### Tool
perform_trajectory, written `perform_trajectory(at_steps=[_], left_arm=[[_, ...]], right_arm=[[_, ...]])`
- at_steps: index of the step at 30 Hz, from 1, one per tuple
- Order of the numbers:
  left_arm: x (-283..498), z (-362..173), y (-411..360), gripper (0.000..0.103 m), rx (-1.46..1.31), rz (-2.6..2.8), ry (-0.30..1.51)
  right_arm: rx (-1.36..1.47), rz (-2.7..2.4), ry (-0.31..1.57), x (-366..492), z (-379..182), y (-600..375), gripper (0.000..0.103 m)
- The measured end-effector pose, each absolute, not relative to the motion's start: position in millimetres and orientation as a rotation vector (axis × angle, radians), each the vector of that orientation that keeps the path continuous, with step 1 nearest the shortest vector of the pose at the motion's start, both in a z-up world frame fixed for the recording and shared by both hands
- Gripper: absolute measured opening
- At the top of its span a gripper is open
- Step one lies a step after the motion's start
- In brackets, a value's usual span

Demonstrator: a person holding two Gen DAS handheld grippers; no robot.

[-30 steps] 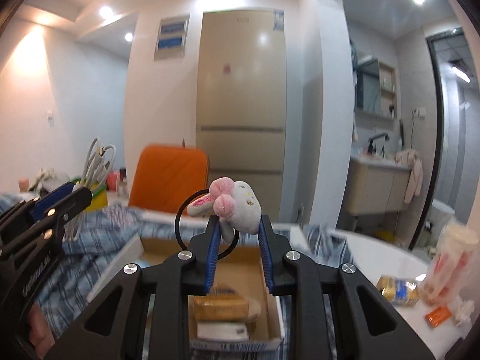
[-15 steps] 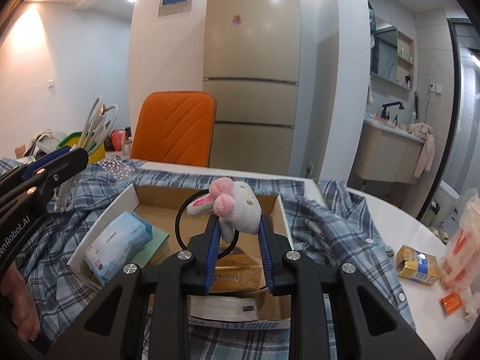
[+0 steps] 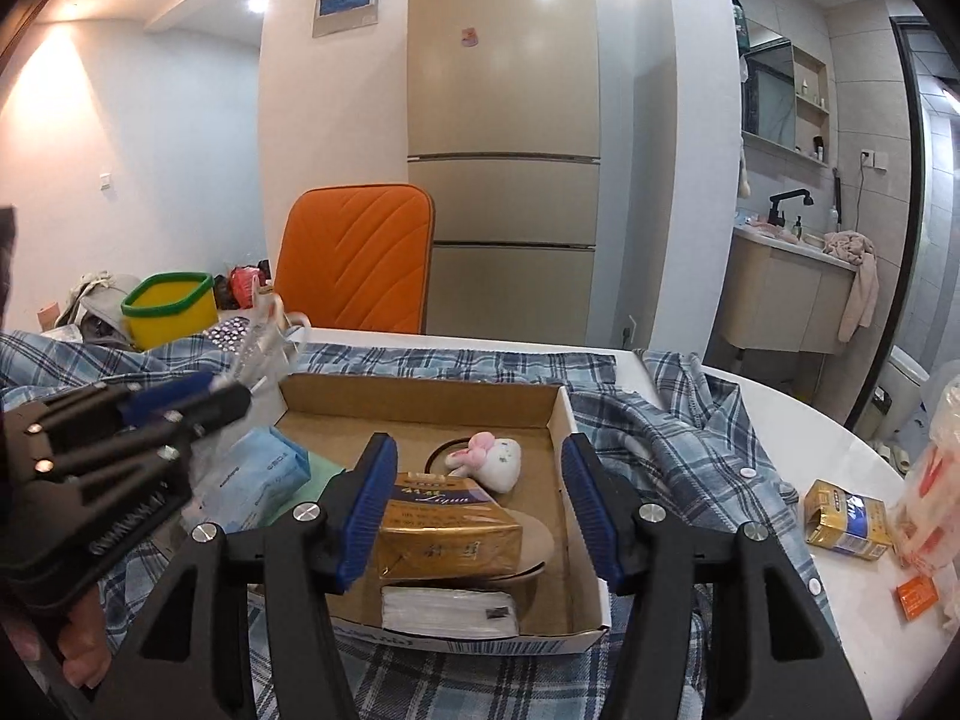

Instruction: Organize soft objects

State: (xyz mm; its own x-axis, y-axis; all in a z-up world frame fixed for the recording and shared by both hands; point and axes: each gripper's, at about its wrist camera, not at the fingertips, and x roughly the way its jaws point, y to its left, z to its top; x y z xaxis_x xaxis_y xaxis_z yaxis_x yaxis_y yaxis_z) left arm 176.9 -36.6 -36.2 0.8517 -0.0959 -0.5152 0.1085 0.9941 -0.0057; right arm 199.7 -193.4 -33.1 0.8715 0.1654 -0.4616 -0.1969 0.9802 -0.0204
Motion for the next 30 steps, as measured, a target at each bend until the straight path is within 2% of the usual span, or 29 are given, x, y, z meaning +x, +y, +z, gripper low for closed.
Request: perform_trajectory(at_steps=[6,9,11,12,13,21,24,25,27,30], left_arm=[[184.2,-42.4,-38.6,0.021,0.021,-0.117,0.597],[183.9,-42.5,-37.7,0.025,0.013,-0.113,0.6],[183.4,-41.6,-37.1,0.033,0.014,-0.11,0.596],[183.2,-41.6,-37.1,0.051,0.014,-0.11,0.594],[184.1,-41.2,-36.3,0.059,0.013,-0.113,0.591],[155.2,-19.8,-33.5,0.06,0.034,-0.075,0.429],[122.8,3.7,-37.3,0.067,0.08,-0.07,0.283],[112.6,11.1,-37.6,0.07,0.086,-0.066,0.242],[92.8,24.6,-35.4,0.074,0.072,-0.083,0.185],[72.3,38.4,-27.4,0.082,0.044,-0.084,0.14]], right_arm=[[-0.074,0.192,0.465,196.7,-30.3,-192.5,0.06],[-0.067,0.189,0.459,194.9,-29.2,-193.7,0.06],[-0.062,0.183,0.451,193.5,-27.6,-195.1,0.06],[-0.06,0.181,0.447,192.6,-26.9,-195.4,0.06],[-0.058,0.178,0.439,191.5,-25.8,-196.1,0.06],[-0.052,0.165,0.347,171.5,-5.9,-200.2,0.06],[-0.055,0.165,0.288,155.3,10.8,-203.9,0.062],[-0.053,0.157,0.261,147.9,16.9,-205.7,0.068],[-0.035,0.156,0.218,134.3,27.3,-210.4,0.073],[-0.017,0.159,0.186,116.7,42.1,-216.7,0.073]])
